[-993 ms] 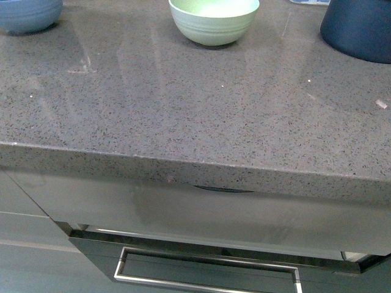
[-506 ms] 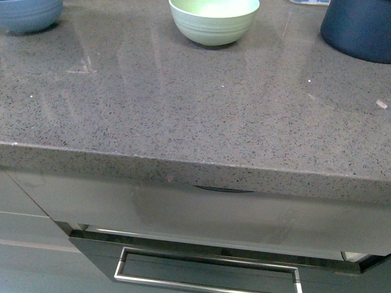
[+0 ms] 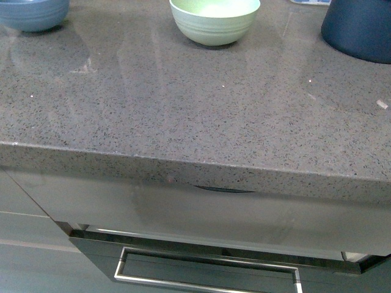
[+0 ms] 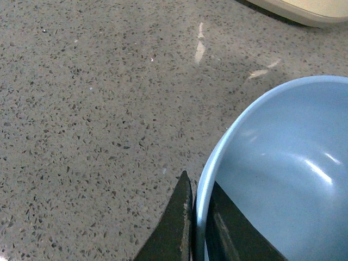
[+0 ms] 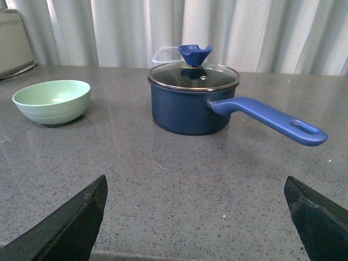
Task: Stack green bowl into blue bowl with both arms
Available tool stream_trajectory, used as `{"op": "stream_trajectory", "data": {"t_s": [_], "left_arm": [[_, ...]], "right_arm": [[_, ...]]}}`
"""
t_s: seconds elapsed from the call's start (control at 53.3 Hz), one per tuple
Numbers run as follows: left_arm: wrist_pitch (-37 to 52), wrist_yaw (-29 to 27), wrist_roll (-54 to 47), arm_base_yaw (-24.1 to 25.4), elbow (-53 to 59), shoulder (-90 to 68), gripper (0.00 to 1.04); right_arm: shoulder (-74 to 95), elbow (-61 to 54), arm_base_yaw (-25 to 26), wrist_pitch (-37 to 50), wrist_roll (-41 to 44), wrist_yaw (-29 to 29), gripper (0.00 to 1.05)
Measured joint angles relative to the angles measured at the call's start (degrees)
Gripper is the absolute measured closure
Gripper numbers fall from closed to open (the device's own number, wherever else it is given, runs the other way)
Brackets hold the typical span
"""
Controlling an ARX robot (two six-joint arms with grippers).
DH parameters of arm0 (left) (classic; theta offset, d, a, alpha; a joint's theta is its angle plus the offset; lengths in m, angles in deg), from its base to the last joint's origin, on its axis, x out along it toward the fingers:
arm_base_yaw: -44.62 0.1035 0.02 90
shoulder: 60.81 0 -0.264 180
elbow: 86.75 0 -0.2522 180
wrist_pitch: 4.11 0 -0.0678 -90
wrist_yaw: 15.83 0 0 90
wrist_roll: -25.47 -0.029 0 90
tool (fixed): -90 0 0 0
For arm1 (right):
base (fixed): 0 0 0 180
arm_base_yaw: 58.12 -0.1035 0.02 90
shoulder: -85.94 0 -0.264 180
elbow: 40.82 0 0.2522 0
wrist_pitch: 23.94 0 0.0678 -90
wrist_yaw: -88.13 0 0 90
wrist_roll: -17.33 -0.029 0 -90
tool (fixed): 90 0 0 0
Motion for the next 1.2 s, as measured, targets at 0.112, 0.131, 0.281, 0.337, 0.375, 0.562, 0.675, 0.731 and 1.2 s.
{"op": "stream_trajectory", "data": {"t_s": [0.112,0.131,0.281,0.337,0.375,0.562,0.675,0.731,1.2], "left_arm": [[0.04,0.94,-0.02,-1.05,1.22,2.01,1.01],[0.07,0.98,-0.02,-1.22,1.36,2.38,1.01],[0.37,1.77,0.0,-3.61,2.71,5.95,1.01],[0.42,1.99,0.0,-4.76,3.28,7.37,1.01],[0.42,2.01,0.04,-5.49,3.52,8.04,1.01],[0.46,1.18,0.11,-9.44,4.76,9.16,1.01],[0.5,0.68,0.48,-10.84,5.42,8.81,1.01],[0.83,0.37,0.74,-11.34,5.62,8.59,1.01],[2.89,-1.51,2.01,-14.32,6.86,4.22,1.01]], "right_arm": [[0.0,0.0,0.0,0.0,0.0,0.0,0.1],[0.0,0.0,0.0,0.0,0.0,0.0,0.1],[0.0,0.0,0.0,0.0,0.0,0.0,0.1],[0.0,0.0,0.0,0.0,0.0,0.0,0.1],[0.0,0.0,0.0,0.0,0.0,0.0,0.1],[0.0,0.0,0.0,0.0,0.0,0.0,0.1],[0.0,0.0,0.0,0.0,0.0,0.0,0.1],[0.0,0.0,0.0,0.0,0.0,0.0,0.1],[0.0,0.0,0.0,0.0,0.0,0.0,0.1]]}}
